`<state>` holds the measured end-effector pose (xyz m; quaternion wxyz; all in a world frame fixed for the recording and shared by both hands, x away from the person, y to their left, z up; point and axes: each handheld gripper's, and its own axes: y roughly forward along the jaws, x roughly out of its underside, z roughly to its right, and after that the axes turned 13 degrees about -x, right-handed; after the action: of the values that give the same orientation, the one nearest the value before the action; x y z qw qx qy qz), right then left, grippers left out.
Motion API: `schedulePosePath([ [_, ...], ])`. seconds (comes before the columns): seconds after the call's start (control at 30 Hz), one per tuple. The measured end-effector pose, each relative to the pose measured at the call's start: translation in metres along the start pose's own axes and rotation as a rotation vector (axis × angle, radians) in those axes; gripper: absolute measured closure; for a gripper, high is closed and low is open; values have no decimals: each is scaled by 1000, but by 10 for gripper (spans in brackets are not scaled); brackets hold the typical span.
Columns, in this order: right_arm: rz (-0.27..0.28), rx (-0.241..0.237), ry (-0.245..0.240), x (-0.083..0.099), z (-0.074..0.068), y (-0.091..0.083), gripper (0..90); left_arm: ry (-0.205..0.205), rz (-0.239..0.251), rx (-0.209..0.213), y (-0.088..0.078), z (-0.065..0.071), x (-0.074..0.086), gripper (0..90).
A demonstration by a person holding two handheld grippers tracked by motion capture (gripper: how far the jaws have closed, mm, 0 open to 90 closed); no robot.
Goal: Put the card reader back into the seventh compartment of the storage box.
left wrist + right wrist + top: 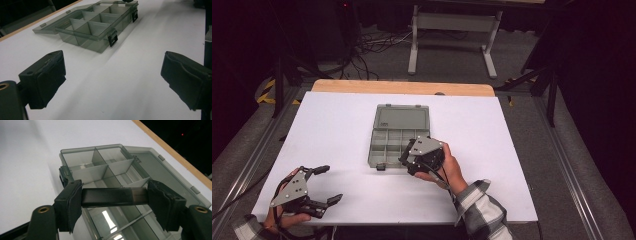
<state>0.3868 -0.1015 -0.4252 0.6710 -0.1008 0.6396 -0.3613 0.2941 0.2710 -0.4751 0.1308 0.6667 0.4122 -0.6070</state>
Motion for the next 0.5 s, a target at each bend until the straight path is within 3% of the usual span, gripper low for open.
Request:
schedulePosePath([
  [0.27, -12, 16, 45, 5, 5, 7, 309, 4, -1, 1, 0, 0, 0, 66],
  [0.5, -24, 12, 53, 6, 5, 10, 308, 4, -1, 1, 0, 0, 0, 66],
])
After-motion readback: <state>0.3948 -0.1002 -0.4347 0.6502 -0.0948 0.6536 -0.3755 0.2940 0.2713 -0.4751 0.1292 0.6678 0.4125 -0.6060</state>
